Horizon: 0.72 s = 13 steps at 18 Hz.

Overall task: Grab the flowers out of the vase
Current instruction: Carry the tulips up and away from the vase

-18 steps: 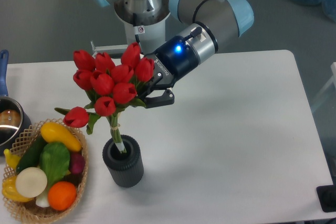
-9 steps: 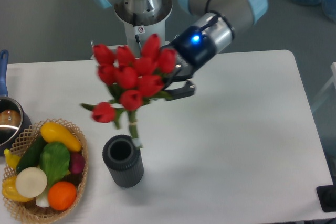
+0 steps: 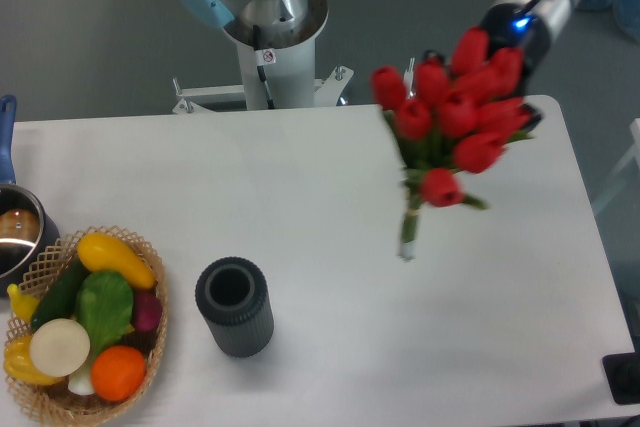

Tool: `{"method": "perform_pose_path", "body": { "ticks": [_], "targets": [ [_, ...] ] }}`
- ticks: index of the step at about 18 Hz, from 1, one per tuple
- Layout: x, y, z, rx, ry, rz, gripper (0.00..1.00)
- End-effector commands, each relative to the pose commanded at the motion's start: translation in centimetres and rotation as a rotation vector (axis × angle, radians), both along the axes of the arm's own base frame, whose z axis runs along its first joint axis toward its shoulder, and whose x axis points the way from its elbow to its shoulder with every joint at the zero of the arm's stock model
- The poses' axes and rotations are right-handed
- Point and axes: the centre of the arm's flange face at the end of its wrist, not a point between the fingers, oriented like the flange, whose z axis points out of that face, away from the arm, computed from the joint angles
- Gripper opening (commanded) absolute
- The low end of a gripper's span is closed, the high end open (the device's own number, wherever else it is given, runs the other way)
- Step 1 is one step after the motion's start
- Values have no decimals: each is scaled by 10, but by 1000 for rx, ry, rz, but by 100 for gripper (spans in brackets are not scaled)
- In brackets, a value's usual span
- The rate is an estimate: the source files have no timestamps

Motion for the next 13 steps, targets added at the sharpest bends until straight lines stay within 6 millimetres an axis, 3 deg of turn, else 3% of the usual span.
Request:
{"method": "perform_pose_path", "body": {
  "ticks": [2, 5, 10, 13],
  "targets": [
    [-14, -25, -4, 0, -3, 46, 34],
    [-27, -46, -12, -2, 17, 81, 34],
    [-32, -59, -15, -5, 53, 101, 34],
    [-44, -66, -39, -6, 89, 101, 34]
  ]
}}
